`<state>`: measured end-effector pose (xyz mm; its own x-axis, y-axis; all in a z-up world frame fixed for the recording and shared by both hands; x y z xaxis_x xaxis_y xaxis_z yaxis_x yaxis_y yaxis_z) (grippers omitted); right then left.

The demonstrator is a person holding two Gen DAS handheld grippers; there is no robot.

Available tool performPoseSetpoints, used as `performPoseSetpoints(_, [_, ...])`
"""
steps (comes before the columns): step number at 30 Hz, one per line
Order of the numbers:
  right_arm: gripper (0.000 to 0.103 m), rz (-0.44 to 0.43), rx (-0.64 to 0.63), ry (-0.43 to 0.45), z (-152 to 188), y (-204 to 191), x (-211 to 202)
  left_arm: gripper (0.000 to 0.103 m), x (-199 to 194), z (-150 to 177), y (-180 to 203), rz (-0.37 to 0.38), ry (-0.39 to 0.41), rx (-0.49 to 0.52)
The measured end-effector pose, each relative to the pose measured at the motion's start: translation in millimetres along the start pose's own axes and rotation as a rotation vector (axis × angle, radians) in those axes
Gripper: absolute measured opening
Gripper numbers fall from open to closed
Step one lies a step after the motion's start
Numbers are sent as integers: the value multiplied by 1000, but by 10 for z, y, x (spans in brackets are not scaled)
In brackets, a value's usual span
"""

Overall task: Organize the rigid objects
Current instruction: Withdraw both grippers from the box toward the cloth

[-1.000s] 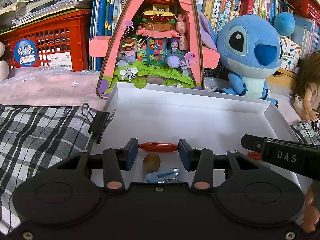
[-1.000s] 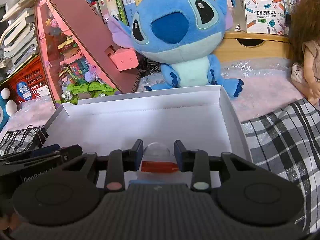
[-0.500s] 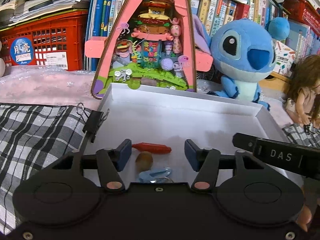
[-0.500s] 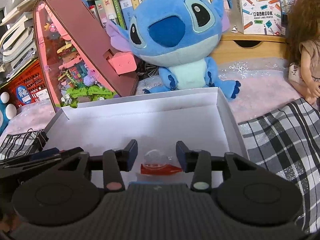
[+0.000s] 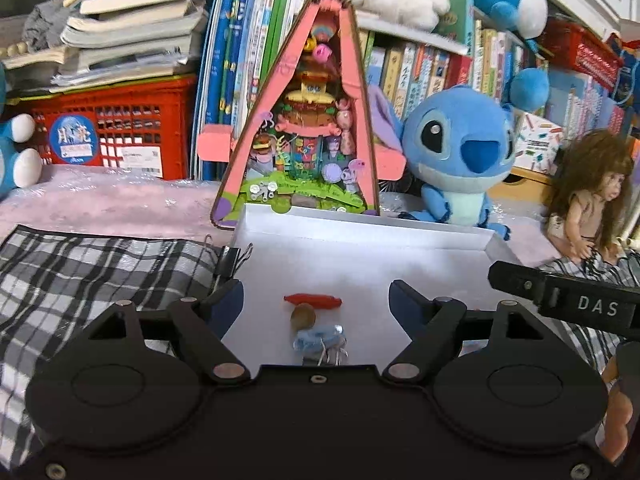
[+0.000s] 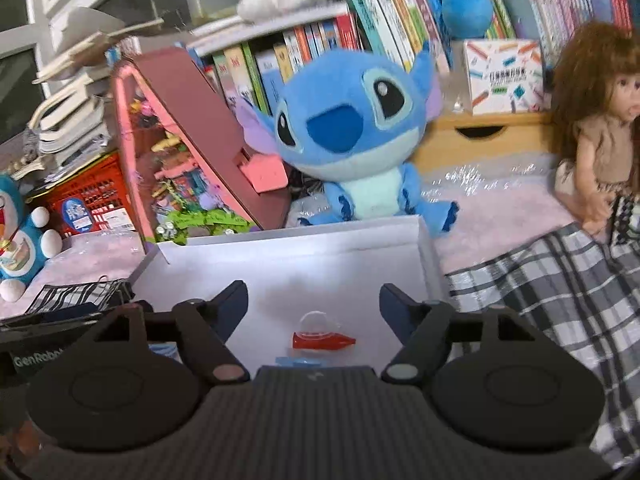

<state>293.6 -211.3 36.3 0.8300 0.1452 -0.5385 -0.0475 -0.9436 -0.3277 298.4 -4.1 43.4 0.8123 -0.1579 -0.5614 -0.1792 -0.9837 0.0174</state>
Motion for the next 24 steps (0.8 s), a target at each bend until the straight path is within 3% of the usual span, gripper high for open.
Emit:
performPoseSetpoints(13, [87,-88,-150,58,430,-27,-910,81,-906,511,233,91,32,101])
performPoseSetpoints(24, [88,-152,-229,59,958,89,-1533,82,-1438,1117,502,230,3,152])
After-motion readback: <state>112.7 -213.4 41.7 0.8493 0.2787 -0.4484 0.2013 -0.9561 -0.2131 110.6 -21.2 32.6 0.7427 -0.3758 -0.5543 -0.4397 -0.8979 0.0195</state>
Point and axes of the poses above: each gripper's, at about its wrist camera, not at the fingertips, and x roughly the way its jaws point, y to its right, z to its underside, the point moved 3 cm from there along x, roughly the way its jaws point, and after that the axes turned 9 degrees about x, right-handed, at the moved point
